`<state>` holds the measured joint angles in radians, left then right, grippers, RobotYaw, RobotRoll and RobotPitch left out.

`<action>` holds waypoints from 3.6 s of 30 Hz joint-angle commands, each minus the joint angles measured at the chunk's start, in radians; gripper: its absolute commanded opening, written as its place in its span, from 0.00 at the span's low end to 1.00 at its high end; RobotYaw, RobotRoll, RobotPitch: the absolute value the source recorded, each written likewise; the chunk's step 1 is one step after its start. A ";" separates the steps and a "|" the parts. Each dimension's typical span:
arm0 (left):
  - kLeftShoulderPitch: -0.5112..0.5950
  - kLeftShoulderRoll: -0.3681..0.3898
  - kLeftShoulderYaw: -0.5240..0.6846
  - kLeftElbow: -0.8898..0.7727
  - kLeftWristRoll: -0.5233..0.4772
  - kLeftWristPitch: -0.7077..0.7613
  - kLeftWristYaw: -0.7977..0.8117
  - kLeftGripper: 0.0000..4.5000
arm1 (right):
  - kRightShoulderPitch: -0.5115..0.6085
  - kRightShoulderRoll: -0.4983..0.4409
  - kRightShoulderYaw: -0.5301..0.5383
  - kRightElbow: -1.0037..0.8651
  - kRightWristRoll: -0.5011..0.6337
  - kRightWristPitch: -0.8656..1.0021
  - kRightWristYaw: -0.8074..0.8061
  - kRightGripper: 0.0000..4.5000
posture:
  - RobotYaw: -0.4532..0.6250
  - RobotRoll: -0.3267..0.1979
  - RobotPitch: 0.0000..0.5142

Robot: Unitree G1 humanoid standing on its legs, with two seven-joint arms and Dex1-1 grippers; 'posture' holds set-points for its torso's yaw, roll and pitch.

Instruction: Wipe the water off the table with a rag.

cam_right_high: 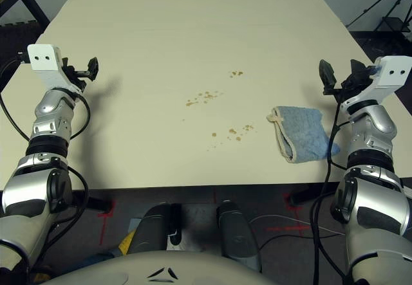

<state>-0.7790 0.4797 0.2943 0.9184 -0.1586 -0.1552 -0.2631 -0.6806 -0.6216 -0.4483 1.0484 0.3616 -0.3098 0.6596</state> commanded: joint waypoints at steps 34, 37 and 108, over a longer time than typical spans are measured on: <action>0.243 0.167 -0.226 -0.521 -0.221 0.475 -1.021 1.00 | 0.016 -0.072 -0.006 -0.009 0.006 0.059 0.027 0.99 | 0.23 0.62 0.30; 0.230 0.169 -0.250 -0.517 -0.205 0.463 -1.045 1.00 | 0.026 -0.112 -0.001 -0.029 0.016 0.170 0.072 0.99 | 0.23 0.62 0.31; 0.187 0.135 -0.285 -0.476 -0.160 0.370 -0.997 1.00 | 0.296 -0.155 0.294 -0.798 0.046 1.066 0.351 0.03 | 0.22 0.62 0.30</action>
<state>-0.5832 0.6018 0.0167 0.4430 -0.3288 0.2110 -1.2512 -0.4054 -0.7877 -0.1802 0.2898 0.3965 0.7329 1.0146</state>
